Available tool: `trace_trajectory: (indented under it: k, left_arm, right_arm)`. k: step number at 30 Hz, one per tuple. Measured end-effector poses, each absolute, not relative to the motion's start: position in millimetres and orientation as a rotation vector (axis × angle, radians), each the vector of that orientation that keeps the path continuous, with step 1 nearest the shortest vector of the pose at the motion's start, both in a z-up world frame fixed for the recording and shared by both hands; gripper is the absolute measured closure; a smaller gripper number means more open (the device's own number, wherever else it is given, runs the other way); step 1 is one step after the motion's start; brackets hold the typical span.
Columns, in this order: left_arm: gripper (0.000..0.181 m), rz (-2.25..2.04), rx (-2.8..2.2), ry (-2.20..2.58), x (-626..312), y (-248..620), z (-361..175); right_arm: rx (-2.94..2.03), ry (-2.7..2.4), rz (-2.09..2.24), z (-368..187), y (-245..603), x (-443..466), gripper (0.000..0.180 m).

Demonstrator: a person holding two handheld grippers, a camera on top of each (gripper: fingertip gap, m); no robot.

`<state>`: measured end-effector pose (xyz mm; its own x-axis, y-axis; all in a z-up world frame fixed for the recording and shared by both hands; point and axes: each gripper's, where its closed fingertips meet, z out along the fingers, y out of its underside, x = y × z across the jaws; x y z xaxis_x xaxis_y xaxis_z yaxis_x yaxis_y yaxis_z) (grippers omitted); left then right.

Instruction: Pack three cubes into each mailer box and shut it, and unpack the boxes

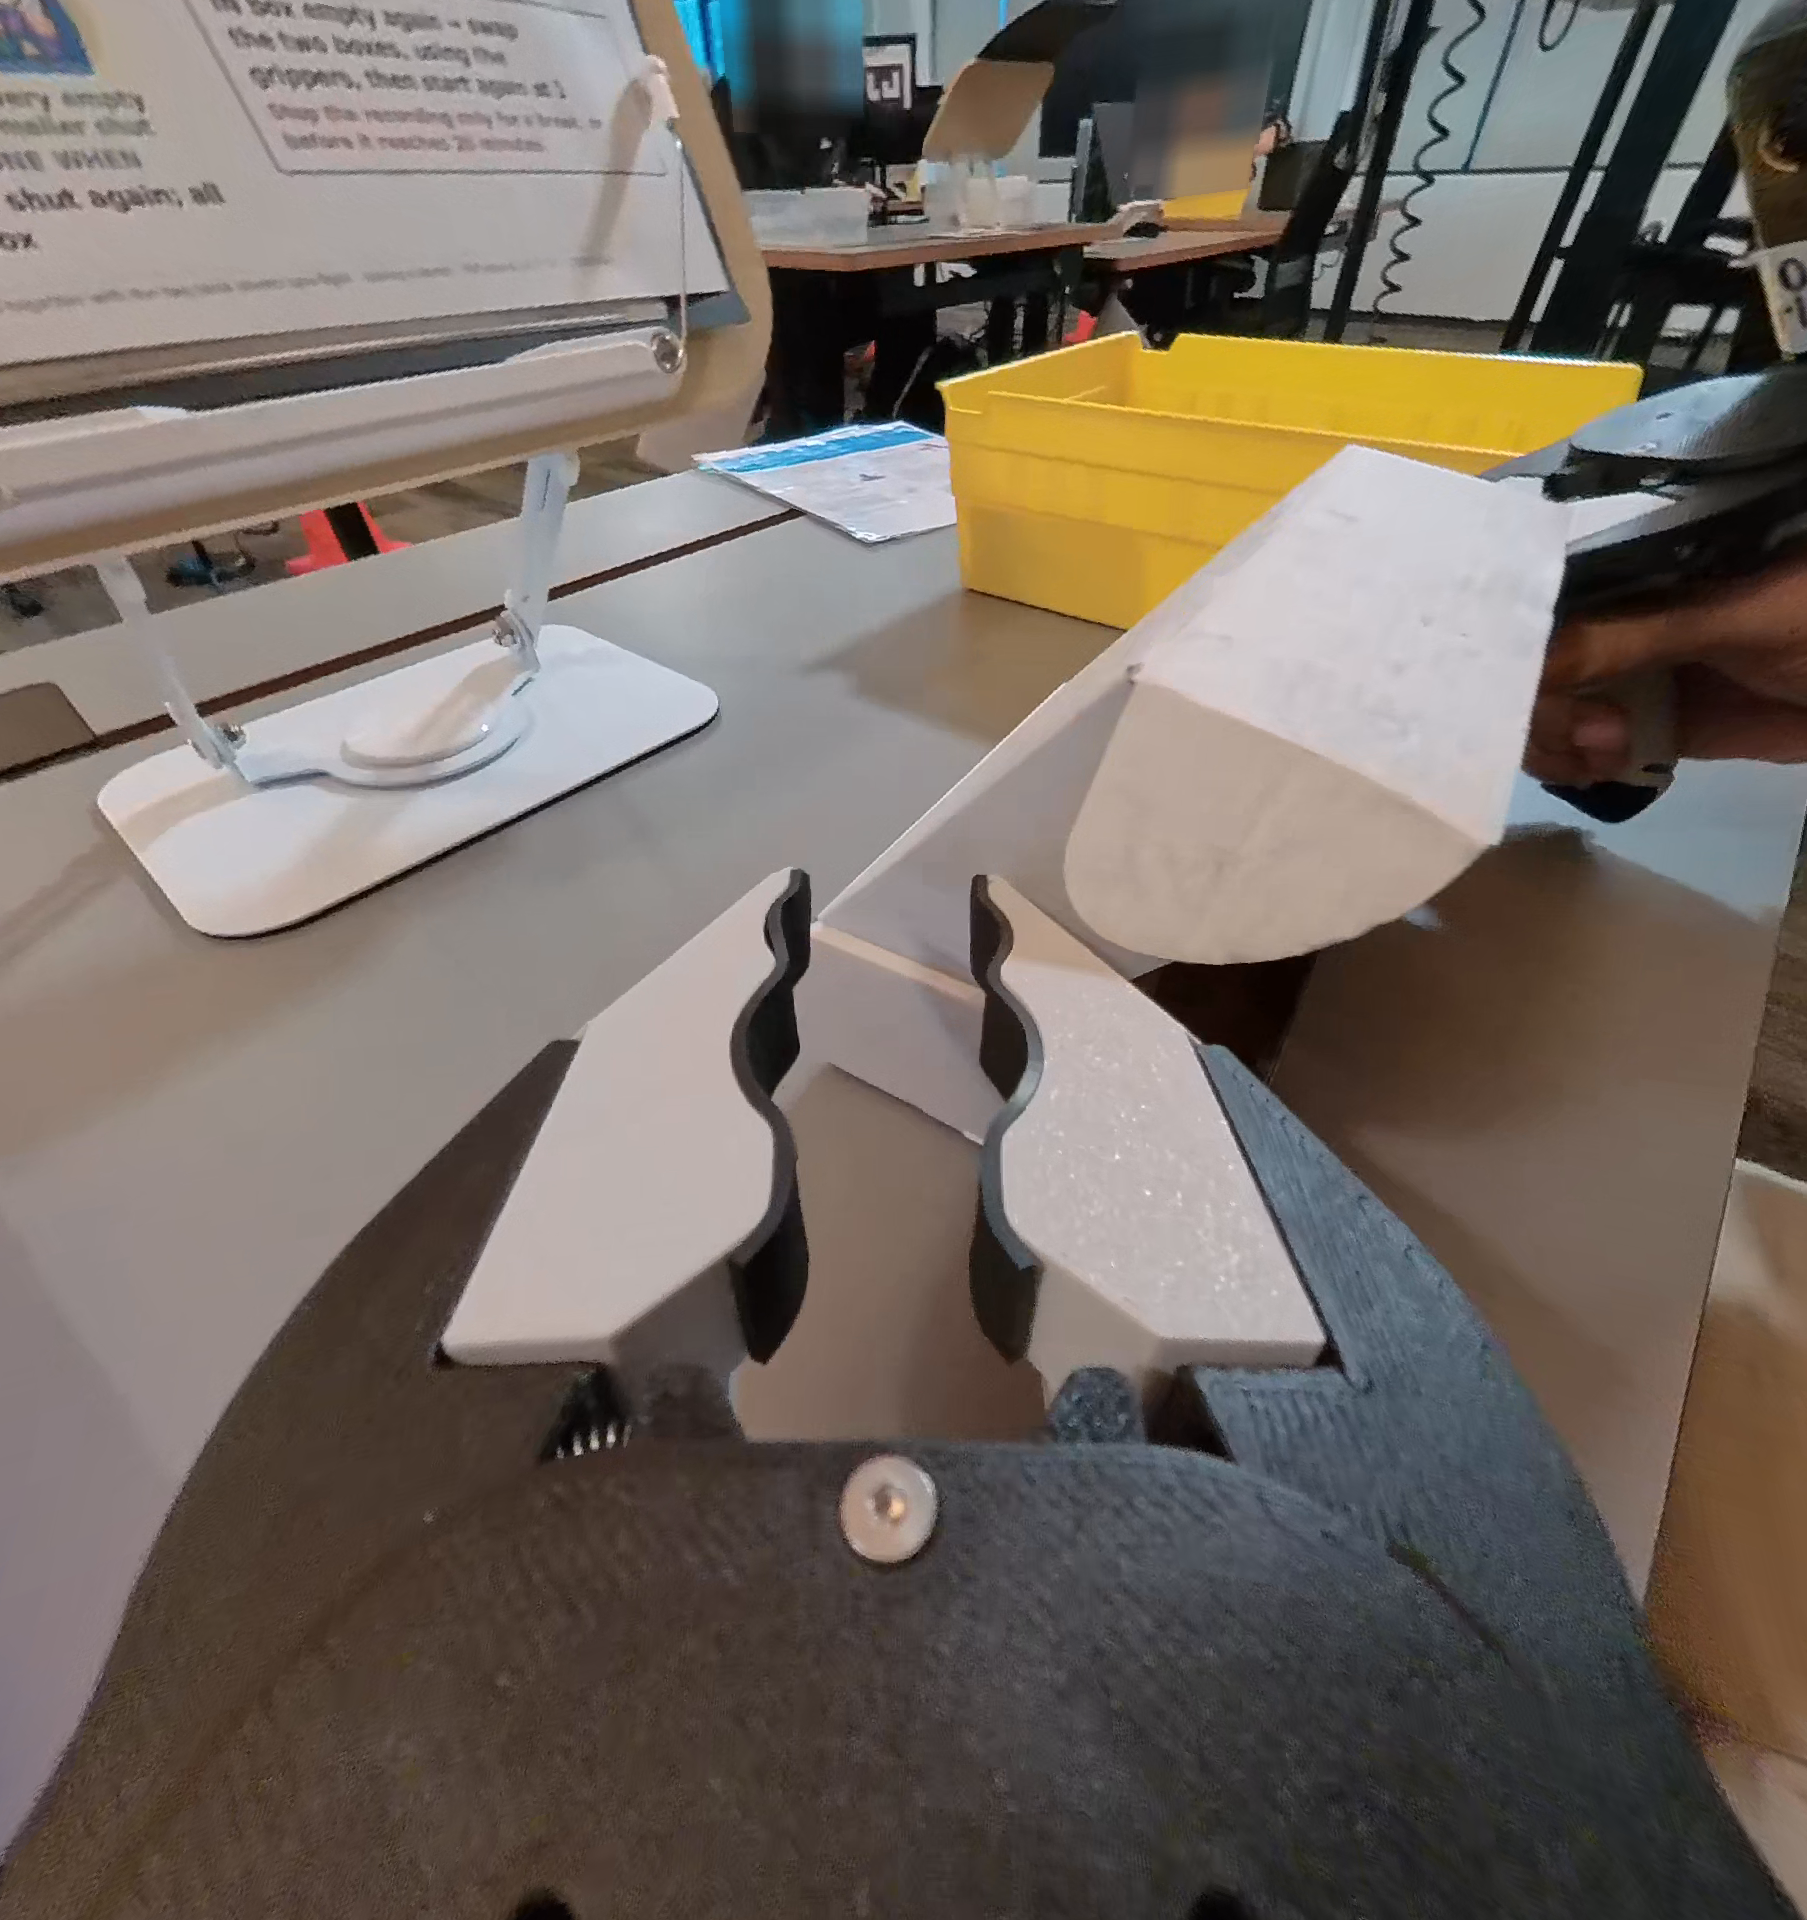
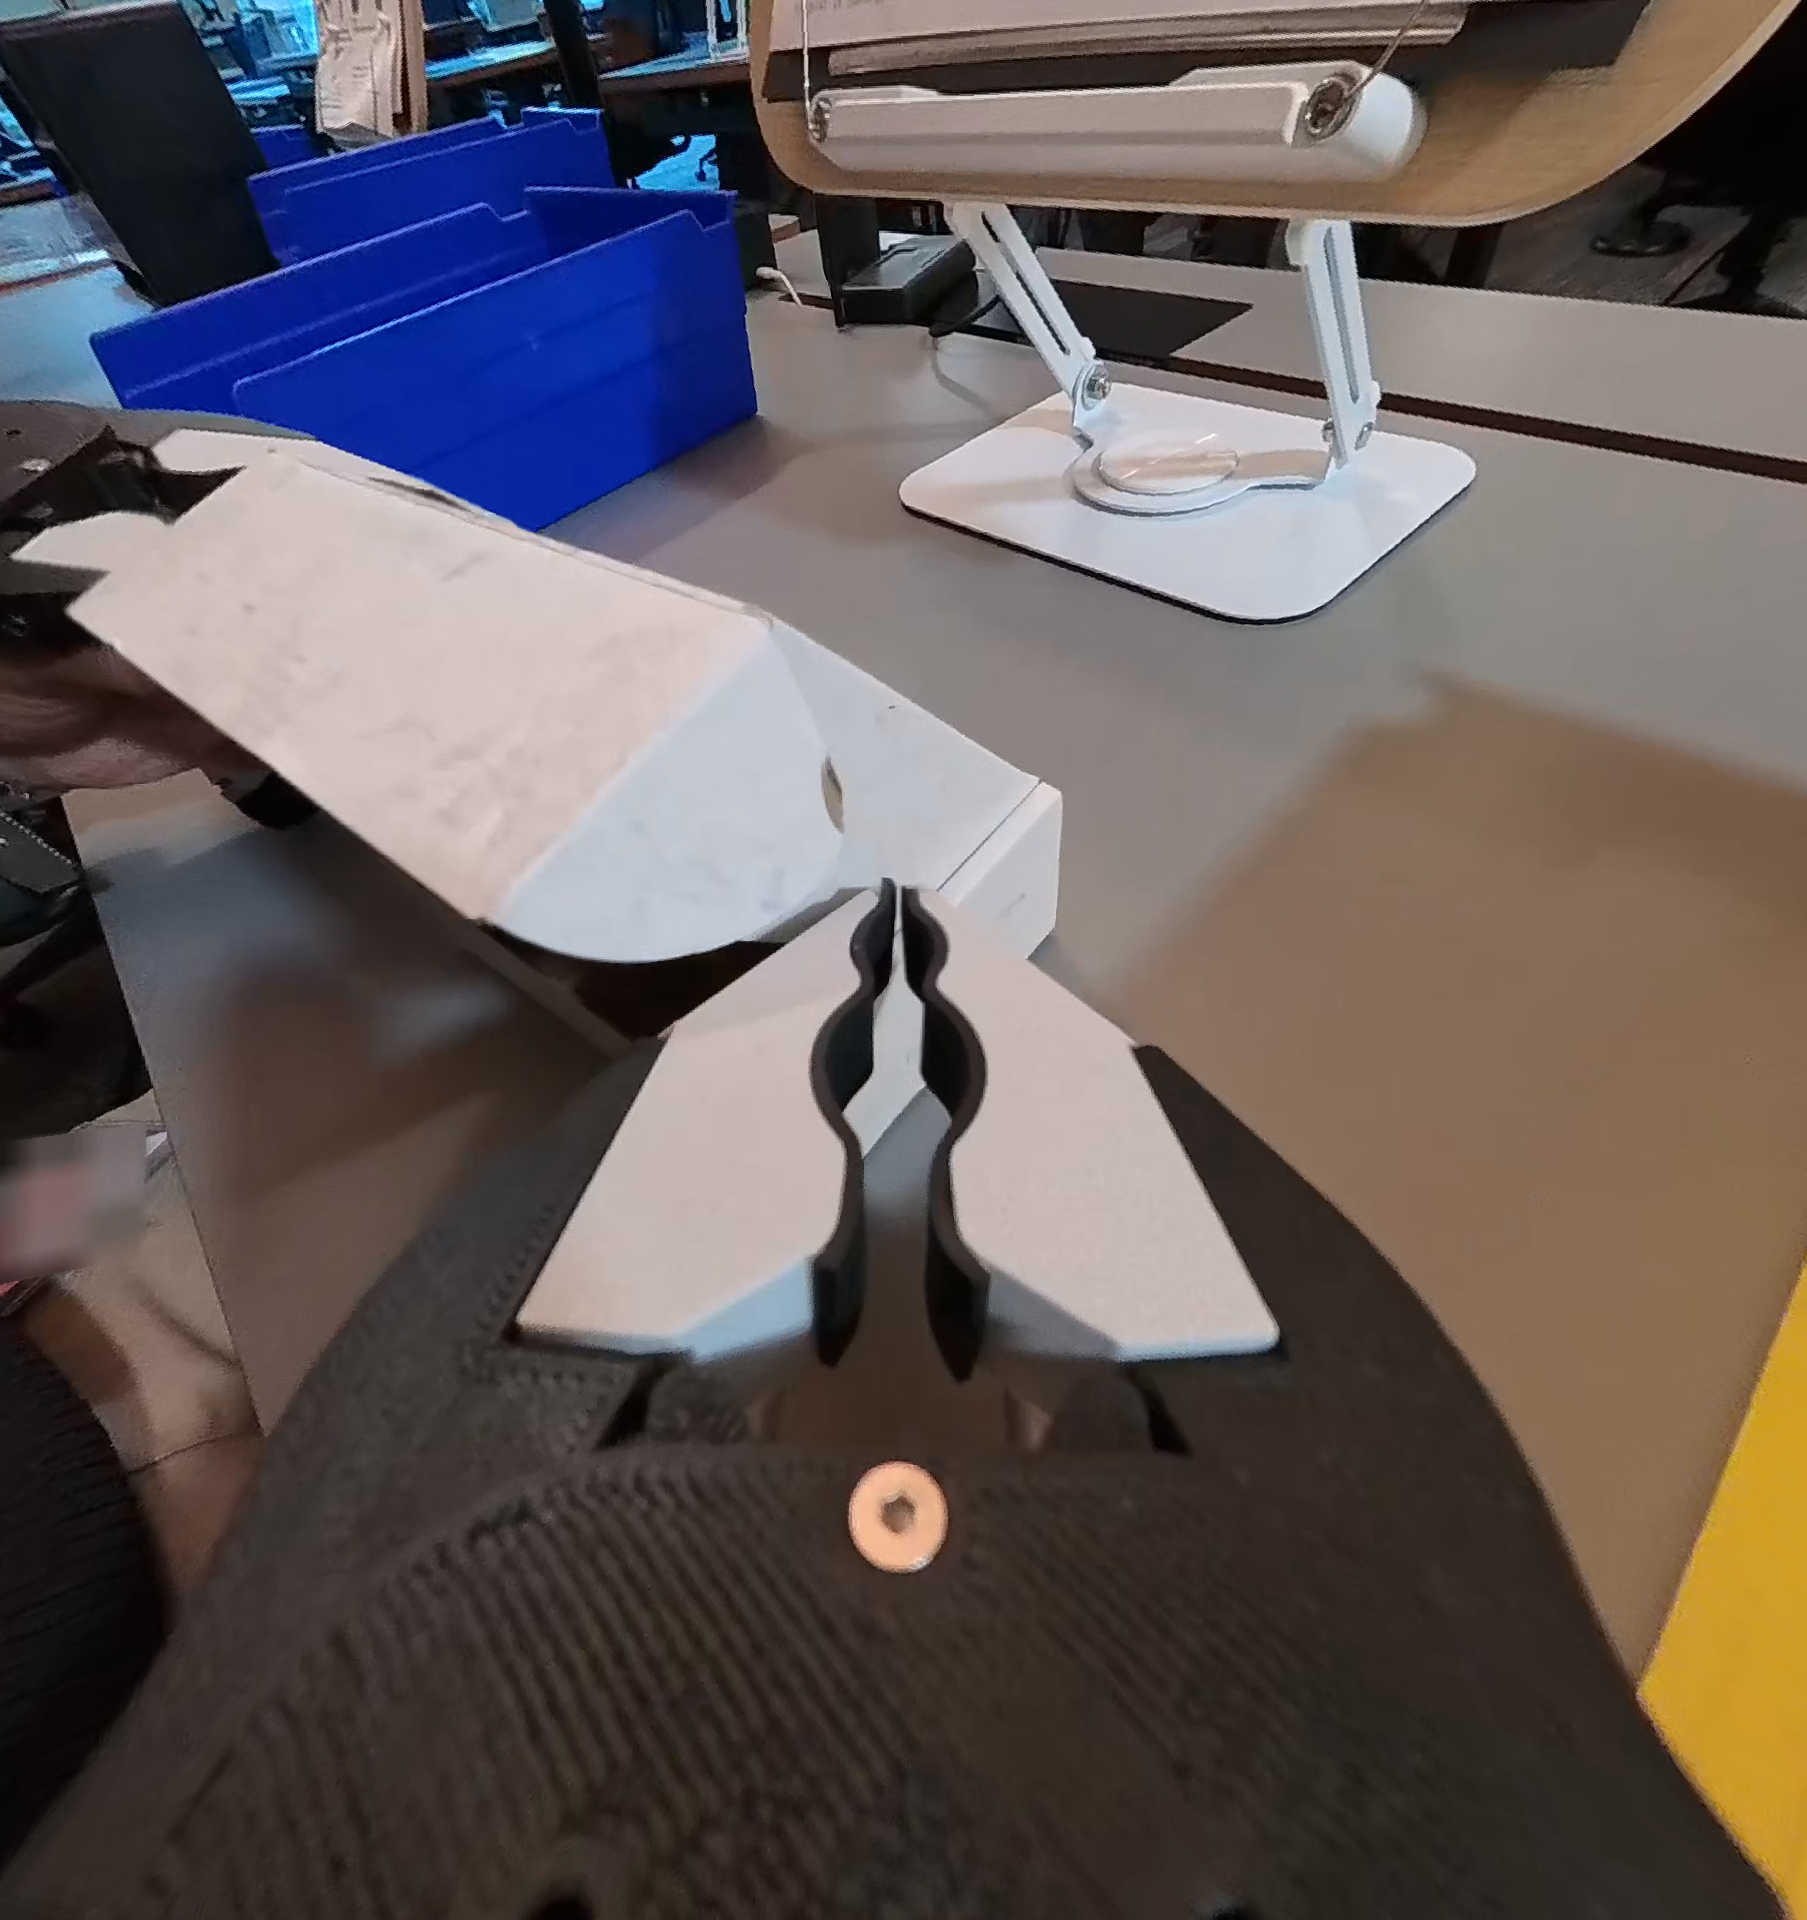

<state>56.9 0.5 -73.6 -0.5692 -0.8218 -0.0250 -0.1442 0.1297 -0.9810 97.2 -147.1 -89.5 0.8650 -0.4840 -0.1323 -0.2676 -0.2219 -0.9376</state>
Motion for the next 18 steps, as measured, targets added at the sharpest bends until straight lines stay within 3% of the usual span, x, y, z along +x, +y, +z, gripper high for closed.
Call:
trace_trajectory:
  k: [18]
  left_arm:
    - [0.153,-1.645,-1.062,1.703,58.9,11.2,-55.7]
  right_arm:
    - [-1.496,0.624,-0.317,-34.6,-169.3,114.0,0.176]
